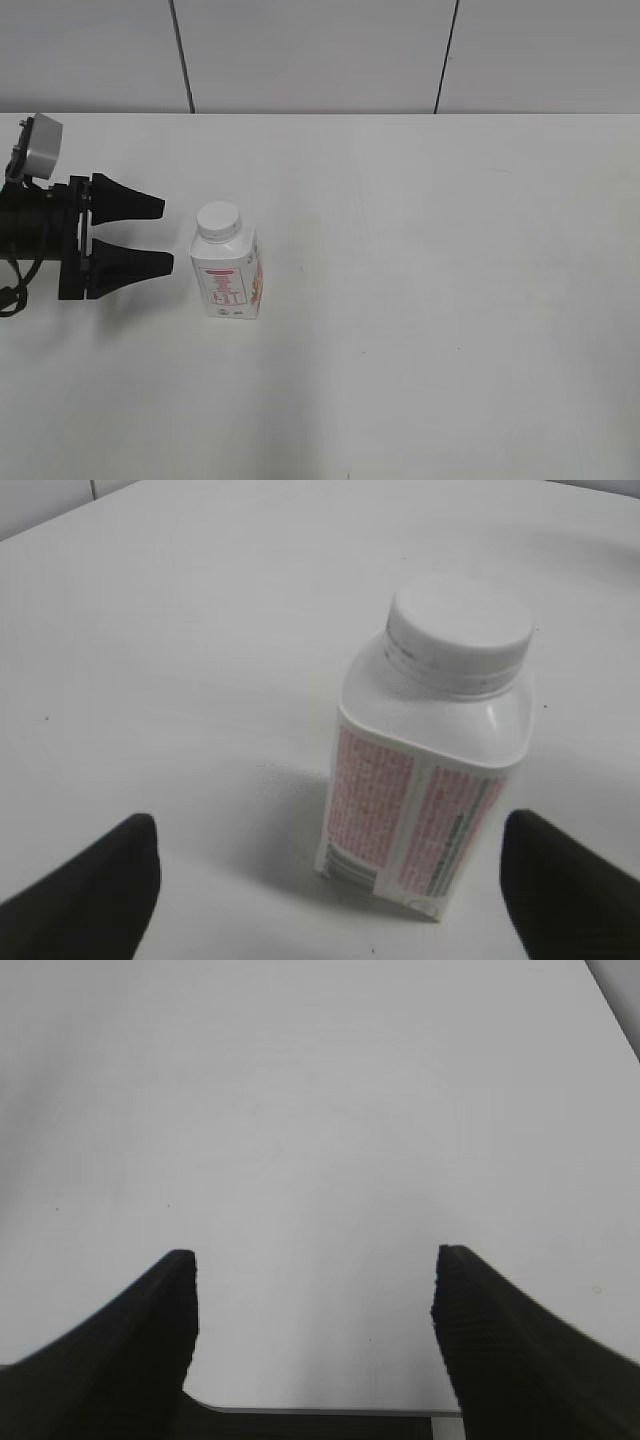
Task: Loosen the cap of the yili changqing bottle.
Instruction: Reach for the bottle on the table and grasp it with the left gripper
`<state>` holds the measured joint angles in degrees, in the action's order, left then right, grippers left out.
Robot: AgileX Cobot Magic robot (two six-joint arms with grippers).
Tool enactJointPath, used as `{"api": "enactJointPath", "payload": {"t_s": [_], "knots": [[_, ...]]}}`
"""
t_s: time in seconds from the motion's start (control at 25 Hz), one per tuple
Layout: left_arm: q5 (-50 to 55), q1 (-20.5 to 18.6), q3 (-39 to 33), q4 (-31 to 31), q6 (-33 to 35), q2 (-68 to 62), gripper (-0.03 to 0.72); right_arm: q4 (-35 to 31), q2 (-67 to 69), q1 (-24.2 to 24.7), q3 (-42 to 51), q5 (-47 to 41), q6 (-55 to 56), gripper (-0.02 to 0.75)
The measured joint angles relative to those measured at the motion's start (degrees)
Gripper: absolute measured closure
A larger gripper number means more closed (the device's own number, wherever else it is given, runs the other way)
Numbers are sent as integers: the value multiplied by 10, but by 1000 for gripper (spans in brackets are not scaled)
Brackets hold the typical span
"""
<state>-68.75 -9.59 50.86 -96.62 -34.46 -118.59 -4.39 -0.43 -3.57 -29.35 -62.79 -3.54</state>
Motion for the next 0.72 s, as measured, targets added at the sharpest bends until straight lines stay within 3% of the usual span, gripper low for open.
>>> {"api": "enactJointPath", "payload": {"t_s": [0.28, 0.48, 0.72], "knots": [[21, 61, 2, 0, -1, 0, 62, 0, 0, 0, 0, 0, 0, 159], [103, 107, 2, 2, -1, 0, 74, 0, 0, 0, 0, 0, 0, 159], [120, 127, 2, 72, 28, 0, 89, 0, 0, 0, 0, 0, 0, 159]]}}
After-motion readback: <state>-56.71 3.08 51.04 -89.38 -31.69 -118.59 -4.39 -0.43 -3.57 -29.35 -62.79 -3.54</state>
